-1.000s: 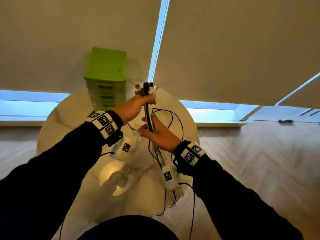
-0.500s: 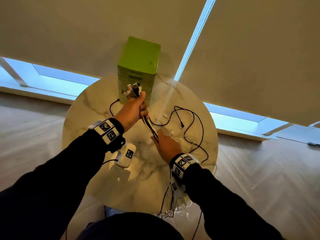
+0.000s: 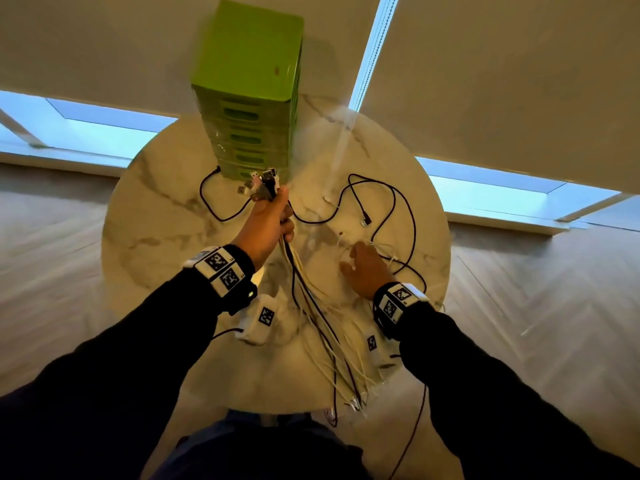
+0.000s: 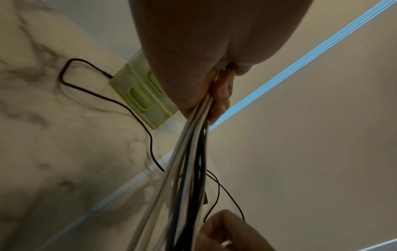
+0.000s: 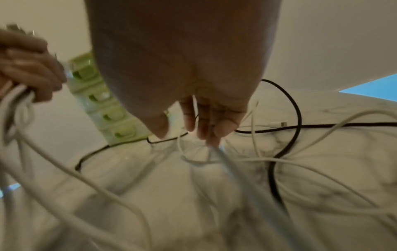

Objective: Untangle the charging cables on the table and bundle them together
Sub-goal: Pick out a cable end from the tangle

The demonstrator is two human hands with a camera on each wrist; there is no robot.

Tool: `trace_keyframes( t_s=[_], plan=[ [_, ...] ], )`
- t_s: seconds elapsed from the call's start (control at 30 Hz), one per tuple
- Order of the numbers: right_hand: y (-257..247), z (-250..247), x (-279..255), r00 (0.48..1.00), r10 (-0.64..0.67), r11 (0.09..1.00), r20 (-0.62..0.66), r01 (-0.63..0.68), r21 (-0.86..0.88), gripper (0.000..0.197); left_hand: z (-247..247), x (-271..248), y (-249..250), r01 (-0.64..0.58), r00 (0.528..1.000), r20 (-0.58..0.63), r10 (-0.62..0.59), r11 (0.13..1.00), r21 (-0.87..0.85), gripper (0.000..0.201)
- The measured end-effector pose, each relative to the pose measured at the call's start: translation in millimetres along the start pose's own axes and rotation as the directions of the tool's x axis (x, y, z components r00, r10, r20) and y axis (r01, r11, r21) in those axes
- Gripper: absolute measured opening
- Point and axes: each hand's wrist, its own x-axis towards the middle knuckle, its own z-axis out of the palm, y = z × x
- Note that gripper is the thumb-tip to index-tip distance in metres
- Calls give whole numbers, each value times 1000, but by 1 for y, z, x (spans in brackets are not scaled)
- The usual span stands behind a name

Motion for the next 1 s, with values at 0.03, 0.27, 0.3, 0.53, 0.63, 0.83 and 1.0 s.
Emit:
trace_keyframes(
  t_s=[0.03, 0.27, 0.3, 0.53, 0.63, 0.83, 1.0],
  plan=[
    [6, 7, 5, 998, 6, 997, 65, -1, -73, 30, 1, 3, -3, 6, 1000, -2, -6, 1000, 7, 30],
    [-26, 24, 7, 896, -409, 913, 172, 404, 64, 19, 4, 17, -19, 57, 998, -10, -56, 998, 28, 33],
    [-28, 18, 8, 889, -430, 903, 159, 426, 60, 20, 6, 18, -22, 64, 998, -11, -64, 997, 32, 33],
    [19, -34, 34, 996, -81, 997, -21, 81, -15, 19, 18, 20, -30, 81, 997, -6, -81, 994, 68, 35],
    [37, -36, 26, 995, -95, 988, 23, 97, -116, 21, 24, 18, -32, 83, 997, 3, -83, 994, 74, 33],
    [54, -11, 19, 995, -12, 954, 101, 41, -298, 33, 35, 9, -37, 90, 996, -4, -90, 987, 132, 32],
    [53, 5, 17, 978, -202, 843, -54, 146, -518, 28, 34, 3, -42, 101, 995, -8, -101, 982, 161, 32]
  ],
)
